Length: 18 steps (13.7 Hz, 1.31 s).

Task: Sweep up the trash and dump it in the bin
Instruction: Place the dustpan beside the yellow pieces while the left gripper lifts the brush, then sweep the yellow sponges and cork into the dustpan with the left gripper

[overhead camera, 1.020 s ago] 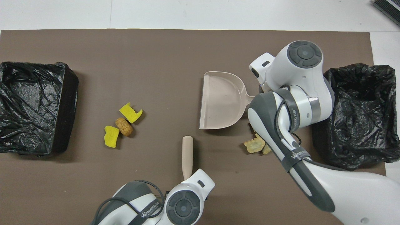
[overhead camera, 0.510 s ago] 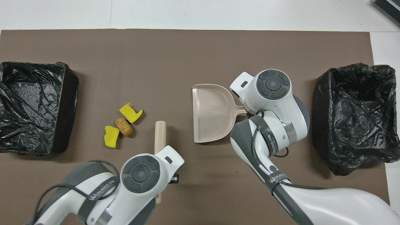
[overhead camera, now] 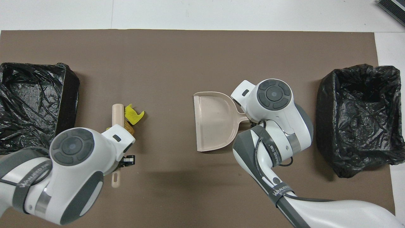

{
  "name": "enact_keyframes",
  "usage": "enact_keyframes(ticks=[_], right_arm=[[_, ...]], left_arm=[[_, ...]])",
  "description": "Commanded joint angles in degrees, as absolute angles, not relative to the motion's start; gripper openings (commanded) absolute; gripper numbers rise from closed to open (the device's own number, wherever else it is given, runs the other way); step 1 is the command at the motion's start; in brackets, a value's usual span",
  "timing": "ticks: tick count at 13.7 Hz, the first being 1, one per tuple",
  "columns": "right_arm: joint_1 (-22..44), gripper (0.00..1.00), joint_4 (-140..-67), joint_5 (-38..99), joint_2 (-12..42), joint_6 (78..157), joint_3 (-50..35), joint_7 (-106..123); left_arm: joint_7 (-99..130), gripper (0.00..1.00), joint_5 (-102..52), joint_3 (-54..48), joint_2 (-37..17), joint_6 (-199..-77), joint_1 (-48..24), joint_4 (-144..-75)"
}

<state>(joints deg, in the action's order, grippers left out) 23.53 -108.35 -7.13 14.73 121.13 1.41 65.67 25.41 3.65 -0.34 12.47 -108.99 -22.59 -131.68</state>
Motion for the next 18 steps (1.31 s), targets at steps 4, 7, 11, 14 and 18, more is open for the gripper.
enact_keyframes(ticks=[4, 7, 11, 14, 18], right_arm=[[23.03, 0.00, -110.21, -8.26, 13.27, 121.55, 1.23, 67.15], [23.03, 0.00, -110.21, -8.35, 13.27, 121.55, 1.23, 67.15], [22.94, 0.00, -110.04, -8.26, 13.27, 121.46, 1.23, 67.06], [22.94, 0.00, -109.87, -8.26, 13.36, 121.46, 1.23, 66.97], [22.85, 0.00, -109.69, -8.17, 13.45, 121.38, 1.23, 66.97]], left_arm=[[19.33, 0.00, 5.71, -1.05, 7.84, -113.72, -10.29, -131.83], [23.62, 0.00, 5.54, -1.32, 6.60, -119.51, -11.16, -134.64], [28.04, 0.00, 1.96, -1.49, 3.61, -124.96, -16.78, -135.70], [28.04, 0.00, -3.77, -1.49, 3.43, -129.10, -23.80, -135.70], [28.04, 0.00, -9.22, -1.49, 3.43, -131.21, -30.66, -135.09]])
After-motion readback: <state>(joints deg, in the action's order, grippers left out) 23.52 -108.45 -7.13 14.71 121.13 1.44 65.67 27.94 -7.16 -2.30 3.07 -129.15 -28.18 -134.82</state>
